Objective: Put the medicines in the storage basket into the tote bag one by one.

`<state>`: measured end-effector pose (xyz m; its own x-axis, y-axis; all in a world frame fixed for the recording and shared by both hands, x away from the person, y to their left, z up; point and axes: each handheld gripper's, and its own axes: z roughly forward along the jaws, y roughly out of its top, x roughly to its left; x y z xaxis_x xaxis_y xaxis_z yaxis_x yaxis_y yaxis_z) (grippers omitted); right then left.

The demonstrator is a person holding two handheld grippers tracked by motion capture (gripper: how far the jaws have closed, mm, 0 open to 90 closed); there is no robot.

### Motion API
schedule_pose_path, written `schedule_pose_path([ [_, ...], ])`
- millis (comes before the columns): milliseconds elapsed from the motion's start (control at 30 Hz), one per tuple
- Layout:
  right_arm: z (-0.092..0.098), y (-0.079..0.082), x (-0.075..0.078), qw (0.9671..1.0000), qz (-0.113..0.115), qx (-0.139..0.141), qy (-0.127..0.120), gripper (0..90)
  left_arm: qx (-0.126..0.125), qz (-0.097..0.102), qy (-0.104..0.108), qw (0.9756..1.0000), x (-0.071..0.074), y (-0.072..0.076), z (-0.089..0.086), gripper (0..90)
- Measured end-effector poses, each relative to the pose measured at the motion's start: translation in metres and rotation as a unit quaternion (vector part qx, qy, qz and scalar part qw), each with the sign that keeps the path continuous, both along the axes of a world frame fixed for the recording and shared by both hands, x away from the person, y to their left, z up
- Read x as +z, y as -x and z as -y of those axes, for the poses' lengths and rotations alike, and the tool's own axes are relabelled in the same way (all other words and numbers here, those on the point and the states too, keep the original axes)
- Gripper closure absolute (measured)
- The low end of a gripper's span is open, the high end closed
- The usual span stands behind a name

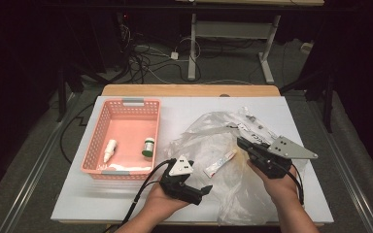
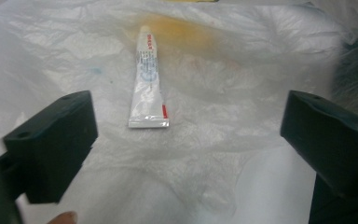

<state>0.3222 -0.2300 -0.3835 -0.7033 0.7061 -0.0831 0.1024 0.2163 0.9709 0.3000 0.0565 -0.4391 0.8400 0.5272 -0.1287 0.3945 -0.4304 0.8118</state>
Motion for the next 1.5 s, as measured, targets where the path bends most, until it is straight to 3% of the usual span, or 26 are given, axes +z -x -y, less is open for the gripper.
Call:
schedule_pose_path([
  [500, 0.002, 0.001, 0.001, 1.0, -0.002, 0.0, -0.003, 90.0, 0.041, 0.007, 0.003, 0.9991, 0.014, 0.005, -0.041, 0.0],
  [667, 0.003, 0.001, 0.001, 1.0, 0.0, 0.0, -0.004, 90.0, 0.06, 0.021, -0.008, 0.9979, 0.016, 0.008, -0.055, 0.0],
  [1033, 0.003, 0.001, 0.001, 1.0, 0.0, -0.002, -0.002, 90.0, 0.094, 0.022, -0.005, 0.9953, 0.02, 0.012, -0.087, 0.0],
  [1200, 0.004, 0.001, 0.001, 1.0, 0.0, -0.001, -0.003, 90.0, 0.117, 0.026, -0.006, 0.9928, 0.022, 0.012, -0.104, 0.0],
  [1500, 0.003, 0.001, 0.001, 1.0, 0.002, 0.0, -0.001, 90.0, 0.166, 0.029, -0.019, 0.9855, 0.027, 0.007, -0.139, 0.0],
])
